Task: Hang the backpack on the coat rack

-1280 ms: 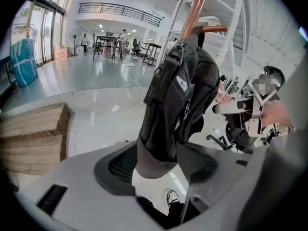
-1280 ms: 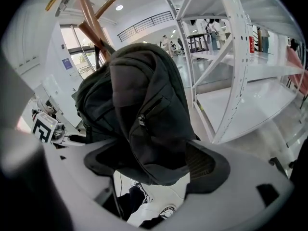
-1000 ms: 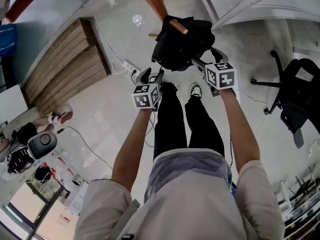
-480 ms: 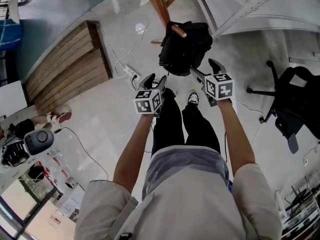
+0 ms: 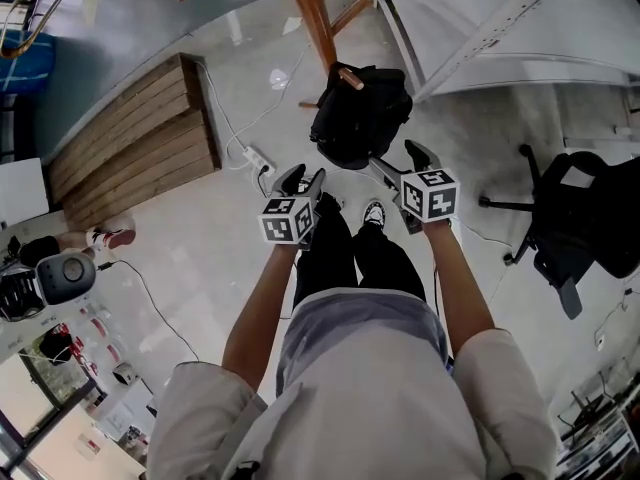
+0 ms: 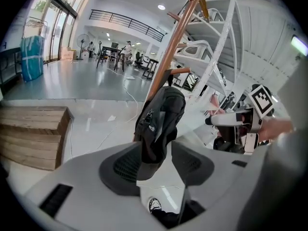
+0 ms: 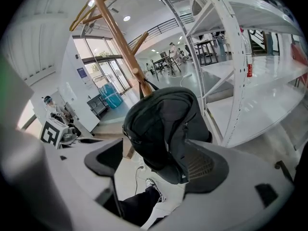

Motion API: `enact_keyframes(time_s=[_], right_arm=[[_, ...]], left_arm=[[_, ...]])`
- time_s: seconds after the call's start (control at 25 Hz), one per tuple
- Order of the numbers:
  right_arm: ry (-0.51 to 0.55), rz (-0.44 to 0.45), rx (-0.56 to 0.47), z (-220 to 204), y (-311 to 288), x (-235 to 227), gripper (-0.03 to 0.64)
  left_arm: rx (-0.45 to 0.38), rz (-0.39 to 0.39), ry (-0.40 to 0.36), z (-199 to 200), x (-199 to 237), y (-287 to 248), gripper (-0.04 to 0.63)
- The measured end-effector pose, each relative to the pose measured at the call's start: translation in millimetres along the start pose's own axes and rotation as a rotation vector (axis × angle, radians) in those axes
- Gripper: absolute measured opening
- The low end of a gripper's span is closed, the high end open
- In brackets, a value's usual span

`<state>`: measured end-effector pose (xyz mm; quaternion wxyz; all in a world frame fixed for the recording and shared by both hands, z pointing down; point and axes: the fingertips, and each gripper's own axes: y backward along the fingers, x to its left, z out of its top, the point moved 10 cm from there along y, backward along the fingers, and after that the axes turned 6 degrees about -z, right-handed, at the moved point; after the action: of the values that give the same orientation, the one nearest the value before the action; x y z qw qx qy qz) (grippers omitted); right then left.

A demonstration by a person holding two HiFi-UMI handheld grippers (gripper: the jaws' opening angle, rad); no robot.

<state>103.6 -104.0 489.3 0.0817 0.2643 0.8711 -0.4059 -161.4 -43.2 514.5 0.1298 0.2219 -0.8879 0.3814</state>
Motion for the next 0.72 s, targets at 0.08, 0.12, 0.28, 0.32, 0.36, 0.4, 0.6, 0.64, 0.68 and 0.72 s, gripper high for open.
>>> enact_keyframes(time_s=[0.08, 0.12, 0.28, 0.32, 0.36, 0.4, 0.6, 0.64, 0.68, 0.72], right_arm=[[0.013, 0.006, -0.008, 2, 7, 3, 0.403], [0.017, 0.008, -0.014, 2, 11, 5, 0.402], [0.041, 0.005, -0.044, 3, 28, 8, 0.377], [0.046, 0.006, -0.049, 2, 34, 9, 0.371], [0.048, 0.009, -0.053, 2, 40, 10, 0.367], [0.051, 0.011, -0.056, 1, 45, 11, 0.362], [0.079, 0.016, -0.097, 4, 73, 17, 0.29], [0.084, 0.019, -0.11, 5, 79, 19, 0.261], [0.088, 0.024, -0.123, 6, 84, 21, 0.238], [0.094, 0.029, -0.135, 8, 90, 23, 0.218]], left_arm=[[-0.015, 0.004, 0.003, 2, -5, 8, 0.186], [-0.025, 0.005, 0.002, 3, -7, 11, 0.181], [-0.057, 0.005, -0.072, 13, -26, 26, 0.158], [-0.064, -0.002, -0.093, 16, -33, 30, 0.158], [-0.072, -0.011, -0.102, 19, -39, 33, 0.155], [-0.081, -0.02, -0.103, 22, -46, 36, 0.153], [-0.12, -0.031, -0.106, 31, -70, 47, 0.123], [-0.129, -0.031, -0.108, 33, -74, 49, 0.12], [-0.139, -0.03, -0.109, 35, -78, 51, 0.114], [-0.152, -0.03, -0.11, 36, -81, 54, 0.108]])
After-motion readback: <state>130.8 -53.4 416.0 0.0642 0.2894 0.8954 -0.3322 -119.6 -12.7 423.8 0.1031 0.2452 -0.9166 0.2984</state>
